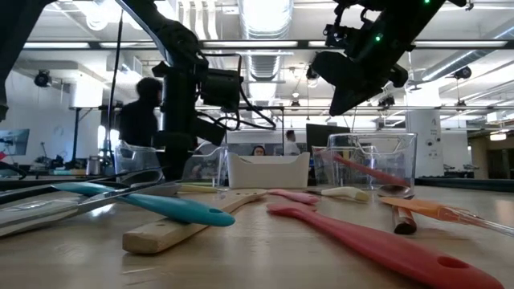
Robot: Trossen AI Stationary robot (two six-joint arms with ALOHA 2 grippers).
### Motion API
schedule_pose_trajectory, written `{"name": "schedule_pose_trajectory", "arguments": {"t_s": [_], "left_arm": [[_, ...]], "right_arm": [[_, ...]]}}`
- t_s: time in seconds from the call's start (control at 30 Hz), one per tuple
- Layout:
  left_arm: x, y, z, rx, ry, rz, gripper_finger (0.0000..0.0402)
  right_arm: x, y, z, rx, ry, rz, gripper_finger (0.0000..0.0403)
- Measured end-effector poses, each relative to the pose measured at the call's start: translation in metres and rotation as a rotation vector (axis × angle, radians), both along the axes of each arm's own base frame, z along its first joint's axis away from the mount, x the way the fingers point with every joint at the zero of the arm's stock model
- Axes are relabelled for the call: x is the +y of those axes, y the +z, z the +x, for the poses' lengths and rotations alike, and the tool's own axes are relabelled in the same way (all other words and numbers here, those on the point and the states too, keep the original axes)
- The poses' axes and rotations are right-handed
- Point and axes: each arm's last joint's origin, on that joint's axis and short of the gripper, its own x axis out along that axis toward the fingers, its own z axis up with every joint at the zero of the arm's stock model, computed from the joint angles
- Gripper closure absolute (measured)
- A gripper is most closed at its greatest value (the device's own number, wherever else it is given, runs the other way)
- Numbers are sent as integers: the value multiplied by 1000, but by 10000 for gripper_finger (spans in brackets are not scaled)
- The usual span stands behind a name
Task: Pick & Place Kitchen Items
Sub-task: Put the white knife into the white bin
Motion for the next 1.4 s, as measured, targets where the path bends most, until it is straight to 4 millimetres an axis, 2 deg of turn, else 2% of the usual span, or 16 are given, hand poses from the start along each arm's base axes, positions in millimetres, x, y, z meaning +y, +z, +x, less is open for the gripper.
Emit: {"name": "schedule_pose_trajectory", "arguments": {"t_s": [0.23, 0.33, 0.5, 0.9, 1.03, 1.17, 1.4], "left_arm": [[0, 3, 0, -10, -22, 8, 323], [1, 12, 0, -20, -22, 20, 323], [1, 42, 1, -55, -21, 41, 323], [4, 136, 4, -173, -22, 192, 323], [4, 156, 3, -283, -25, 226, 323], [1, 169, -3, -469, -30, 220, 323], [-5, 167, -22, -871, -68, 138, 323]], "right_arm": [[0, 0, 0, 2, 0, 0, 353], [0, 0, 0, 2, 0, -1, 353], [0, 0, 0, 3, 0, -1, 353], [0, -1, -1, 13, 0, -3, 353], [0, -1, -2, 15, -3, -8, 353], [4, 4, -4, -16, -13, -60, 355], [27, 23, -18, -162, -20, -220, 356]]}}
